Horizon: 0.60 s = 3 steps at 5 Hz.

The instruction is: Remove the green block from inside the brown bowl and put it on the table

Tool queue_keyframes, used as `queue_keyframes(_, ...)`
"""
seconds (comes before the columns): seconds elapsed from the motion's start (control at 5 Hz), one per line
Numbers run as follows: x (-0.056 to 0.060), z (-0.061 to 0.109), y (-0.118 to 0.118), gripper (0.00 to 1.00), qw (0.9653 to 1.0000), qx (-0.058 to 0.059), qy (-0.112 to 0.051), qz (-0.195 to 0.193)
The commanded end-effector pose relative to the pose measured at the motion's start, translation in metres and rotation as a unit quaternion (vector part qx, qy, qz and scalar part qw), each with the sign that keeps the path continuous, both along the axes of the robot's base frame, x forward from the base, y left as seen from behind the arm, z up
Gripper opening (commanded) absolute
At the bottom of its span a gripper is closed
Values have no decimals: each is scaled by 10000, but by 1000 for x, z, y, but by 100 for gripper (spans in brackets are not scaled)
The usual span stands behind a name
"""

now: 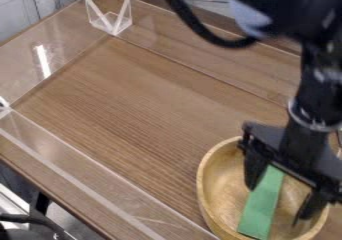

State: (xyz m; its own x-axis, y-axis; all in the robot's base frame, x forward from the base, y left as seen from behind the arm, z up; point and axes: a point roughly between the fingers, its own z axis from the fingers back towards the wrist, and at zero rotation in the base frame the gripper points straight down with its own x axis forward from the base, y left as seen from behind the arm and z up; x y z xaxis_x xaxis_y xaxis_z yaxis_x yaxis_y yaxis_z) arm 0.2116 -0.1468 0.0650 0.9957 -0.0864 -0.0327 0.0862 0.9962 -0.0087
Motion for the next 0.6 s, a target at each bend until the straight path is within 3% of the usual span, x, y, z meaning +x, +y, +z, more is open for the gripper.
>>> queue_keyframes(0.0,8,1,-1,100,9996,-161,-246,44)
queue_keyframes(0.4,12,-5,7,100,9991,-233,-313,181)
